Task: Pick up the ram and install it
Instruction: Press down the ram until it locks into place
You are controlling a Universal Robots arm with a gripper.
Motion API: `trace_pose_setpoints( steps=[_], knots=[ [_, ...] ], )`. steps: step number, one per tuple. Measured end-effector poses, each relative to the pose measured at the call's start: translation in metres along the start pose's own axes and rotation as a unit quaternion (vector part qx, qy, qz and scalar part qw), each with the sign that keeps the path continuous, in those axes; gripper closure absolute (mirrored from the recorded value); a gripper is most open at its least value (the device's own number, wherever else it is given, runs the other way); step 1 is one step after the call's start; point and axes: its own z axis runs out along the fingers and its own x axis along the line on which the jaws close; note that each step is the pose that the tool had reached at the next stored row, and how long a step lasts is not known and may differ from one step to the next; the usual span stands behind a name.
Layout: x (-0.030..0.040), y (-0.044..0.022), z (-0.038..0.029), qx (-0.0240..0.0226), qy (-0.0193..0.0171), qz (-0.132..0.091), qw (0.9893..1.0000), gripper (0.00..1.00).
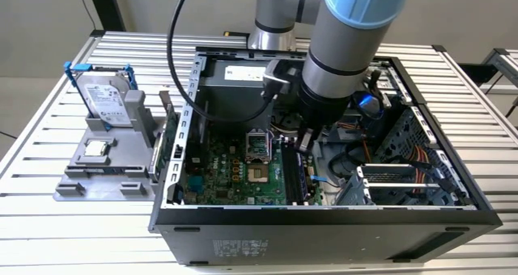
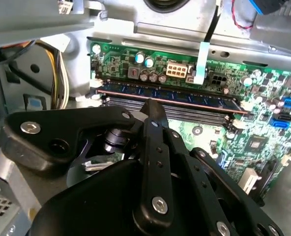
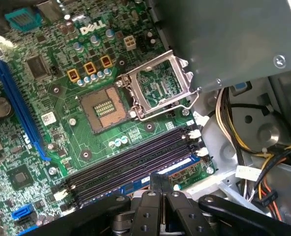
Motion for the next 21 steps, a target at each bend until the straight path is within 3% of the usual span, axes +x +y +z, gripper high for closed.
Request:
trace_pose_setpoints(
  steps=[4, 8, 14, 21],
  knots=[
    [-0.0002, -0.0004, 0.0000, -0.0024, 0.0008, -0.028, 0.9996, 1.00],
    [-0.0002, -0.0006, 0.0000, -0.0049, 0.0017, -0.058, 0.9983, 1.00],
    [-0.0006, -0.0015, 0.0000, -0.0083, 0.0028, -0.097, 0.9953, 1.00],
    [-0.0015, -0.0034, 0.0001, -0.0116, 0.0039, -0.136, 0.9906, 1.00]
  ],
)
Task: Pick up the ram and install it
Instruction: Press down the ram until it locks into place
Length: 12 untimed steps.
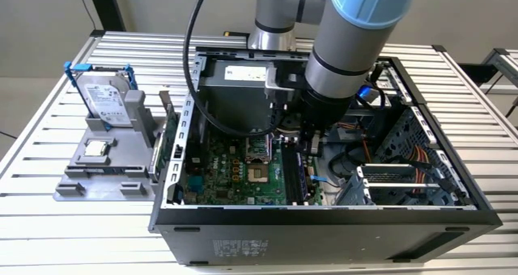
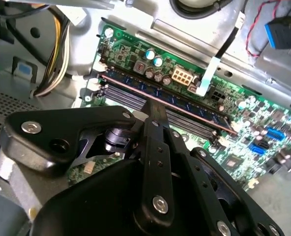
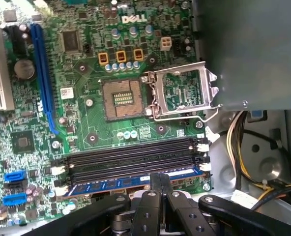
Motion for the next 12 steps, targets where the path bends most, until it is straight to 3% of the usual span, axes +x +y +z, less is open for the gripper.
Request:
trace_pose_setpoints(
  steps=[6, 12],
  knots=[
    [-0.0003, -0.0021, 0.0000, -0.0028, 0.0009, -0.033, 0.9995, 1.00],
    [-0.0005, -0.0034, -0.0001, -0.0056, 0.0021, -0.066, 0.9978, 1.00]
  ],
)
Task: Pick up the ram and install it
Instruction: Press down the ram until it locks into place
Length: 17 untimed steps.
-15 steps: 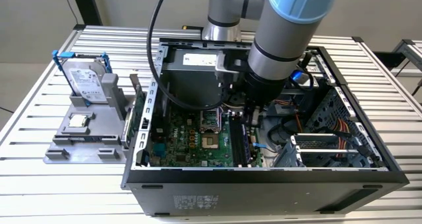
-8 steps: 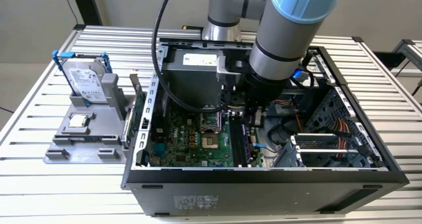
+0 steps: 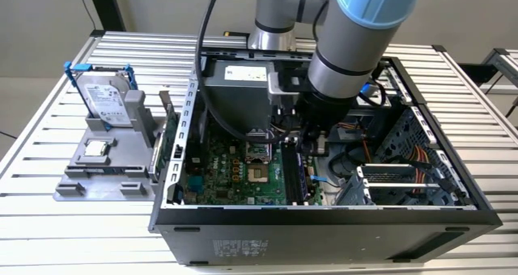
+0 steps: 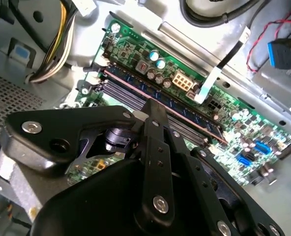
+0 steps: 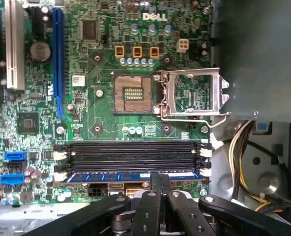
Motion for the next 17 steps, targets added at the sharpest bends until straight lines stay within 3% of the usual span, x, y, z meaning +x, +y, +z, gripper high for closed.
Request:
trace_pose_setpoints(
  steps=[5, 12, 17],
  knots=[
    [0.0000, -0.0005, 0.0001, -0.0013, 0.0024, -0.015, 0.9999, 1.00],
    [0.0000, -0.0019, 0.0000, -0.0013, 0.0040, -0.015, 0.9999, 1.00],
    [0.0000, -0.0026, 0.0001, -0.0011, 0.0080, -0.011, 0.9999, 1.00]
  ],
)
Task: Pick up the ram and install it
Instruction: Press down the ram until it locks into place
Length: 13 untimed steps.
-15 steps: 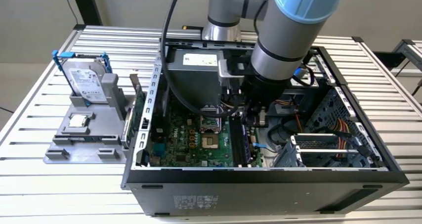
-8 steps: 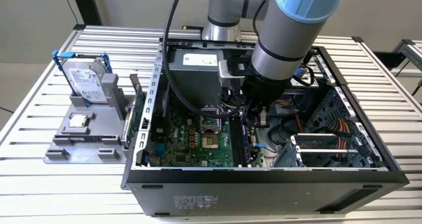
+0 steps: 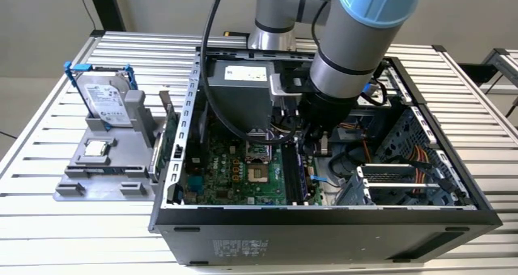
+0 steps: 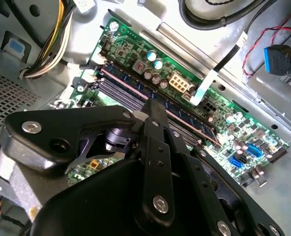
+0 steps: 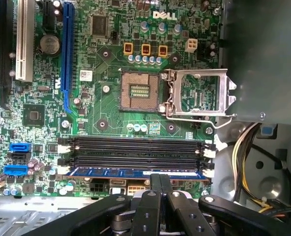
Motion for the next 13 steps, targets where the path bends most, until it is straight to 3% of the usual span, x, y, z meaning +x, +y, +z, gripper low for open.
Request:
trace_pose_setpoints(
  steps=[13],
  knots=[
    [0.0000, -0.0001, 0.0011, 0.0005, 0.0004, 0.000, 1.0000, 1.00]
  ],
)
